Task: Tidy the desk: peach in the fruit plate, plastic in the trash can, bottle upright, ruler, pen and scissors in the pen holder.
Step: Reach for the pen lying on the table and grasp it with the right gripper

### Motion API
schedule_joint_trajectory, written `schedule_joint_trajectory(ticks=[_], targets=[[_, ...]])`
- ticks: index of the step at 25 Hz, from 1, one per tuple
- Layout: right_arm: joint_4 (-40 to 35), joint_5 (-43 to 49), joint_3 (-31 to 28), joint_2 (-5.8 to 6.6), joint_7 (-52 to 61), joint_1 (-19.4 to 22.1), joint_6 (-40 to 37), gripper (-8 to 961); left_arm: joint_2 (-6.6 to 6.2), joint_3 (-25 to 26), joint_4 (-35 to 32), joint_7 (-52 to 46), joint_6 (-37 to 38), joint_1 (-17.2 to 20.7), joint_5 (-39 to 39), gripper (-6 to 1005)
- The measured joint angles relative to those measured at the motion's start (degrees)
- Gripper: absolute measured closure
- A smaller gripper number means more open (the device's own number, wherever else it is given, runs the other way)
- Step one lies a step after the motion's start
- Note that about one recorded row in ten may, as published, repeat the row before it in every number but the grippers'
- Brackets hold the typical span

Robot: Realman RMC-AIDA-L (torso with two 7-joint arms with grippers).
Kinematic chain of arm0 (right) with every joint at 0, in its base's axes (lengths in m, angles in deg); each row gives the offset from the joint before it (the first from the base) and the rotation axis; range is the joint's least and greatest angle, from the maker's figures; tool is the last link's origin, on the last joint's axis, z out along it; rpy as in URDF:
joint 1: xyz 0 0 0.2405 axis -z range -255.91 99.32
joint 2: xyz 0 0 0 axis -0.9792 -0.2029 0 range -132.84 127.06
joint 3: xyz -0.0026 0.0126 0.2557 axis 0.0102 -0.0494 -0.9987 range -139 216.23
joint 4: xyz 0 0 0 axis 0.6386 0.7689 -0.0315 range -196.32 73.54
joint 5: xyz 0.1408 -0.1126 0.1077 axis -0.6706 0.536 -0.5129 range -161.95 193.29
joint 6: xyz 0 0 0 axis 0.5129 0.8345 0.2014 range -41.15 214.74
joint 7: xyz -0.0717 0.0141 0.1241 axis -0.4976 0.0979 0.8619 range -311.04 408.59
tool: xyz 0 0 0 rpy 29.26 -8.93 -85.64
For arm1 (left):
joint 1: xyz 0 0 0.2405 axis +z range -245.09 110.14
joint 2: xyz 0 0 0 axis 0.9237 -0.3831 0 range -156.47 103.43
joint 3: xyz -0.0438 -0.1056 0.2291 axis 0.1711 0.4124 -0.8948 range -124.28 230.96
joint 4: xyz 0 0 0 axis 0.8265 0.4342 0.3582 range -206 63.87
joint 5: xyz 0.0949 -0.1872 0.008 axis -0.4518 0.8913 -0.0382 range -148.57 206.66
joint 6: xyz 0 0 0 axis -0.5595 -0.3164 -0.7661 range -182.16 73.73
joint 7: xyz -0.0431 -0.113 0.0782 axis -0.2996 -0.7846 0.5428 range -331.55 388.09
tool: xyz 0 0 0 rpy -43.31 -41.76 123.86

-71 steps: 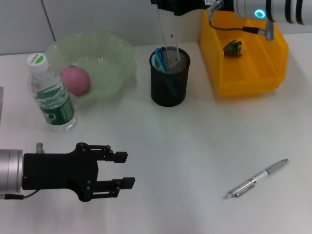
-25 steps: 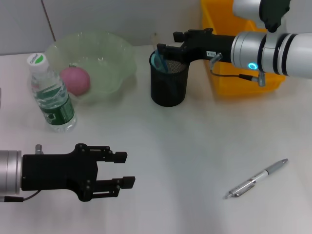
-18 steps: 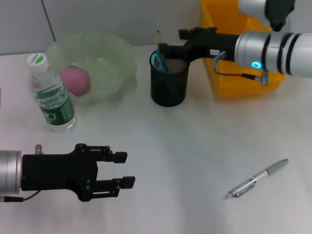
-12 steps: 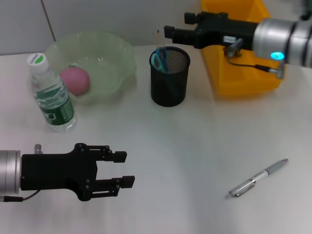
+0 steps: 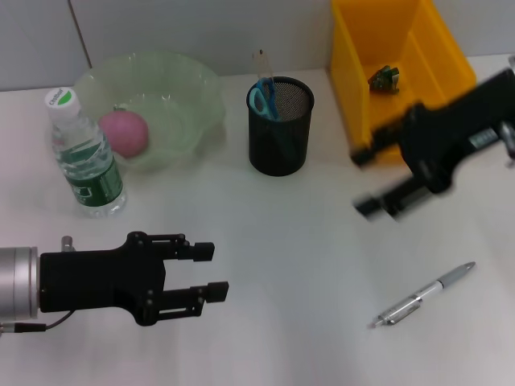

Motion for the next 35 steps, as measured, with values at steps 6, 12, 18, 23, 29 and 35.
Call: schedule_joint_trajectory(ticks=[6,12,18,23,29,35], targets=[[-1.08,12.55,1.22,-1.36,-4.17,-4.90,-6.31,196,0.03,0.04,2.77,2.17,-1.41,0.07,2.66,279],[-1.39,20.85,6.68,-3.57,-10.21,-7.82,-7.09,197,0.11,-0.48,4.45,2.25,-5.28,-0.51,2.74,271],[-1.23,31.72,10.63,-8.08,-19.67,-7.54,-5.87,198,0.11,0.16,5.02,1.93,-7.79,-0.02,5.75,263],[-1.56,34.17,13.78,-9.26,-22.29,-6.75,-4.47,199,0.06,-0.09,5.10,1.87,-8.63,0.15,6.62,256],[-1.62,34.19,19.43,-9.34,-22.59,-5.70,-2.18,199,-0.01,-5.31,4.91,2.51,-9.96,0.26,6.10,248],[-0.89,34.25,23.04,-9.48,-20.73,-5.33,-0.75,200,-0.35,-9.08,4.28,3.34,-11.16,-0.05,5.81,240]])
